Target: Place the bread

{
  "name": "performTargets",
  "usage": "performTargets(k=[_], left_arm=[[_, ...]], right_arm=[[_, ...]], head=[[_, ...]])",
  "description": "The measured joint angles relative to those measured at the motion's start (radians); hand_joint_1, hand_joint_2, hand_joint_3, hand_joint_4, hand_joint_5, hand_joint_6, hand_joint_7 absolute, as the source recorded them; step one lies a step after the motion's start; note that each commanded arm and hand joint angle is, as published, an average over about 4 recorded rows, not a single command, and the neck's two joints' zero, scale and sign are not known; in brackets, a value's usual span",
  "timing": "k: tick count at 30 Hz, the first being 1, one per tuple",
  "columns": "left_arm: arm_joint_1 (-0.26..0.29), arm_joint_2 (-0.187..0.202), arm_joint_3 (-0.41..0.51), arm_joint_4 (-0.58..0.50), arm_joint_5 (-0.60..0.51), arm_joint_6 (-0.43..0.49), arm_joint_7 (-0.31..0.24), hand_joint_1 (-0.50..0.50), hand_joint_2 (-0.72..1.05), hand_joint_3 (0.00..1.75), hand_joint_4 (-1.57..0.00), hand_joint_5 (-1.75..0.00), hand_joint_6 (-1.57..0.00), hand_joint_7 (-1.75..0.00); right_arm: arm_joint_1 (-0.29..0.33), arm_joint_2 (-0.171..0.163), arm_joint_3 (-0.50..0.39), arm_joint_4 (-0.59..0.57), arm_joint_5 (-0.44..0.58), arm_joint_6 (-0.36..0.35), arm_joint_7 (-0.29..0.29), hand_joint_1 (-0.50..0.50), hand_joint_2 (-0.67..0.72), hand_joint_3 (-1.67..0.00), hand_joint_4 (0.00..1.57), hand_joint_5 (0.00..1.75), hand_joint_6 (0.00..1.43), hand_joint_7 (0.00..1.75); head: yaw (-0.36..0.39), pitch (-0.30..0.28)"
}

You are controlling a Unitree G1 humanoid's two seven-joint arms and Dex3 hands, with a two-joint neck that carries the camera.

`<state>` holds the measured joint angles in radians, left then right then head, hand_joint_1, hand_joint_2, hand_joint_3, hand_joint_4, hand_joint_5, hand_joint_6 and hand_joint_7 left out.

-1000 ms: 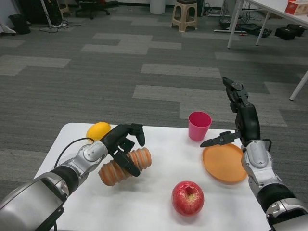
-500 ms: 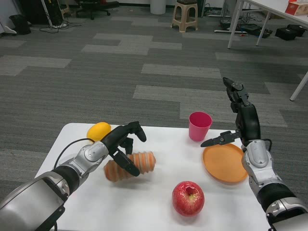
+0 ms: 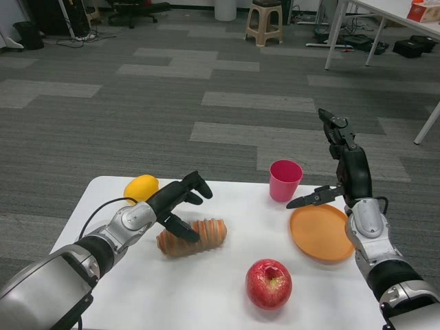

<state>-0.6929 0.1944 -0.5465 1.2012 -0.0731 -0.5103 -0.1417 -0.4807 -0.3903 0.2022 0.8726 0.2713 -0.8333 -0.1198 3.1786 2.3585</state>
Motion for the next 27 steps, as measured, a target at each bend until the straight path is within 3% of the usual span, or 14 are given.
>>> performTargets(k=[7,14,18,27], left_arm=[[0.0,0.001,0.021,-0.006,-0.035,-0.022,-0.022,0.5,0.87,0.09,0.0,-1.1,0.0,-1.62],[0.005,0.008,0.026,-0.046,-0.2,-0.037,-0.069,0.5,0.87,0.09,0.0,-0.98,0.0,-1.61],[0.014,0.017,0.026,-0.113,-0.315,-0.038,-0.11,0.5,0.87,0.09,0.0,-0.92,0.0,-1.61],[0.047,0.038,0.07,-0.29,-0.43,-0.039,-0.149,0.5,0.8,0.09,0.0,-0.82,0.0,-1.61]], right_arm=[[0.0,0.0,0.0,0.0,0.0,0.0,0.0,-0.29,0.09,-0.08,0.0,0.0,0.0,0.49],[0.0,0.001,0.0,0.001,0.0,0.0,0.0,-0.29,0.09,-0.08,0.0,0.0,0.0,0.49],[-0.001,0.003,0.0,0.001,0.0,0.0,0.0,-0.29,0.09,-0.08,0.0,0.0,0.0,0.49],[-0.002,0.004,0.0,0.002,0.0,0.0,0.0,-0.29,0.09,-0.08,0.0,0.0,0.0,0.49]], head=[[0.001,0.001],[0.002,0.008],[0.005,0.007],[0.003,0.004]])
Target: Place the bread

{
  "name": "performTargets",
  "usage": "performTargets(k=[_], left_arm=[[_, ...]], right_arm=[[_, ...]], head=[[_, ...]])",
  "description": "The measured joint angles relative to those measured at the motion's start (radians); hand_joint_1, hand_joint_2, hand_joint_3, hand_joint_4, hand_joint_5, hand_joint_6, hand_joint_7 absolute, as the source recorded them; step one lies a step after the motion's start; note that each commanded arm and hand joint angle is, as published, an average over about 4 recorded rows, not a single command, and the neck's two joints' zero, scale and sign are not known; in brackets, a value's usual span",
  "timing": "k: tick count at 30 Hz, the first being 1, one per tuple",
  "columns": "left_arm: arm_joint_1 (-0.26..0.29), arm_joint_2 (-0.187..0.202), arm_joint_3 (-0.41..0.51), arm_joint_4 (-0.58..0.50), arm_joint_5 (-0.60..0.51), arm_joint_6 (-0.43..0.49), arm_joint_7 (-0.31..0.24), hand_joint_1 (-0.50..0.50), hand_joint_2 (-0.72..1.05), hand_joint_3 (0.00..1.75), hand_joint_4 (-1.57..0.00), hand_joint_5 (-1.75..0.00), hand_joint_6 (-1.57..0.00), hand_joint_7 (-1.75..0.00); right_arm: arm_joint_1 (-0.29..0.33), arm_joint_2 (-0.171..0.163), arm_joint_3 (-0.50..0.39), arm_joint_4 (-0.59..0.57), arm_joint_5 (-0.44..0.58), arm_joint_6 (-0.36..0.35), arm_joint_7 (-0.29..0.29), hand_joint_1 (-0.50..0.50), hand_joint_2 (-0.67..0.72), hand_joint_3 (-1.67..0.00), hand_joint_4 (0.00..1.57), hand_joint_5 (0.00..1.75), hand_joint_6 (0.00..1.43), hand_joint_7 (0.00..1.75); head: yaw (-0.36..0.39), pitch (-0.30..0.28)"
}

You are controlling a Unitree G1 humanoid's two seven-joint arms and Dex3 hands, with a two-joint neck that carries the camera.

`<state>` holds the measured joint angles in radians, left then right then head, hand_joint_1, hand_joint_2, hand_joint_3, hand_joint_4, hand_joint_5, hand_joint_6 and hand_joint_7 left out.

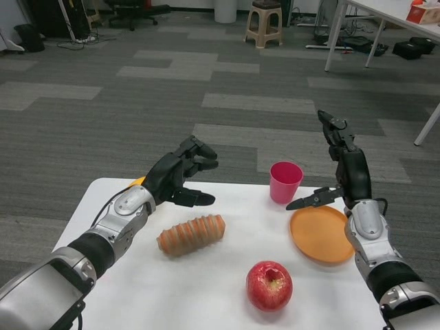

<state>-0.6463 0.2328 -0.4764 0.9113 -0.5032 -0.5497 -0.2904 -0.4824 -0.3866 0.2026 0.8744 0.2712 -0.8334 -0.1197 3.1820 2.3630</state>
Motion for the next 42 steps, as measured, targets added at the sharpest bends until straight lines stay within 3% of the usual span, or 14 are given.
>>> performTargets(k=[3,6,10,13,20,42], left_arm=[[0.007,0.013,-0.011,-0.055,-0.123,-0.001,-0.013,0.5,0.6,0.09,0.0,-0.82,0.0,-1.61],[0.009,0.021,-0.036,-0.094,-0.238,-0.006,-0.02,0.5,0.27,0.09,0.0,-0.77,0.0,-1.61],[0.011,0.026,-0.07,-0.131,-0.34,-0.024,-0.022,0.5,-0.59,0.09,0.0,-0.67,0.0,-1.61],[0.012,0.027,-0.079,-0.156,-0.377,-0.042,-0.022,0.5,-0.64,0.09,0.0,-0.62,0.0,-1.61],[0.013,0.027,-0.083,-0.174,-0.465,-0.079,-0.011,0.5,-0.64,0.09,0.0,-0.72,0.0,-1.61],[0.013,0.027,-0.068,-0.193,-0.47,-0.116,-0.007,0.5,-0.64,0.09,0.0,-0.82,0.0,-1.61]], right_arm=[[-0.001,0.0,0.0,0.0,0.0,0.0,0.0,-0.29,0.09,-0.08,0.0,0.0,0.0,0.49],[-0.003,0.0,0.001,0.0,0.0,0.0,0.0,-0.29,0.09,-0.08,0.0,0.0,0.0,0.47],[-0.008,0.0,0.005,0.003,0.0,0.0,0.0,-0.29,0.09,-0.08,0.0,0.0,0.0,0.47],[-0.012,0.0,0.009,0.008,0.0,0.0,0.0,-0.29,0.09,-0.08,0.0,0.0,0.0,0.49],[-0.026,0.0,0.01,0.017,0.0,0.0,0.0,-0.29,0.08,-0.08,0.0,0.0,0.0,0.49],[-0.028,0.0,0.011,0.018,0.0,0.0,0.0,-0.29,0.09,-0.08,0.0,0.0,0.0,0.47]], head=[[0.001,0.002],[0.002,0.004],[0.005,0.005],[0.009,0.005],[0.01,0.01],[0.011,0.018]])
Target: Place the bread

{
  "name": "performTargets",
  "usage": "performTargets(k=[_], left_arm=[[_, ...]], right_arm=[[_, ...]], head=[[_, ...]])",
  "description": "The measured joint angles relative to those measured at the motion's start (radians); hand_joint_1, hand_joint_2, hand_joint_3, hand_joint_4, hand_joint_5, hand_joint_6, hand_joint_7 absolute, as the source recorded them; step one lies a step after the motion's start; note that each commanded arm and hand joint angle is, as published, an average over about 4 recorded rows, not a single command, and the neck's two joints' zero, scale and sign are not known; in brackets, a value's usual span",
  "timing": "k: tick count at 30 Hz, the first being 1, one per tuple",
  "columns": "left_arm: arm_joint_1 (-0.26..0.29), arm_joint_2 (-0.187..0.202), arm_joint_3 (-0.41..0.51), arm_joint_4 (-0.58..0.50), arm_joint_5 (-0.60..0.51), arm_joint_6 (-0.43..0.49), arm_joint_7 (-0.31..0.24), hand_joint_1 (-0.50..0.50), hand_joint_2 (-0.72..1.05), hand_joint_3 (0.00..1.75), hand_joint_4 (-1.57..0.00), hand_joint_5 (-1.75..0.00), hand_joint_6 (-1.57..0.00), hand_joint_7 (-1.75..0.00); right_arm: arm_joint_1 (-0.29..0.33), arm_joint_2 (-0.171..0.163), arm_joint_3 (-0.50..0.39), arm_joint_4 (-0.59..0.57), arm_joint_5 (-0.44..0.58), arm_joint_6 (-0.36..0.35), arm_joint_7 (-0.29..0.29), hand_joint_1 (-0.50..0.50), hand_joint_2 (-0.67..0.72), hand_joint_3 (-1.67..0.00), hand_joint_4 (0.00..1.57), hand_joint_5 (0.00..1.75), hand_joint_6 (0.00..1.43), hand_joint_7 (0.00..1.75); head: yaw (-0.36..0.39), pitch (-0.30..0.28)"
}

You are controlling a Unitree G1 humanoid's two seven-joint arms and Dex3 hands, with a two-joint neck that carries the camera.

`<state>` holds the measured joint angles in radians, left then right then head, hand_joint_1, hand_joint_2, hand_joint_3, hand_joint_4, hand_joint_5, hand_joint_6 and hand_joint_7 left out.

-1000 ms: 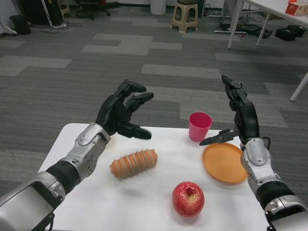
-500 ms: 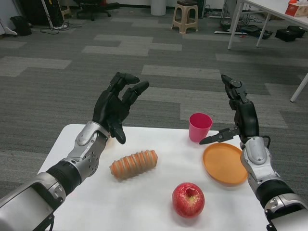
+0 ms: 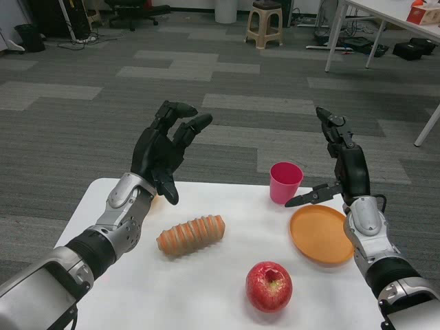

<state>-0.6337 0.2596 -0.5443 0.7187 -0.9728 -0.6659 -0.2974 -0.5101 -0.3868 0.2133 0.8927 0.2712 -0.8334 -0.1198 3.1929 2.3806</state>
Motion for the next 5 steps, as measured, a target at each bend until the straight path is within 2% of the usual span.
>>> performTargets(k=[5], left_arm=[[0.0,0.0,0.001,-0.013,0.0,-0.004,0.0,0.5,-0.64,0.09,0.0,-0.82,0.0,-1.61]], right_arm=[[0.0,0.0,0.0,0.0,0.0,0.0,0.0,-0.29,0.07,-0.08,0.0,0.0,0.0,0.49]], head=[[0.0,0.006]])
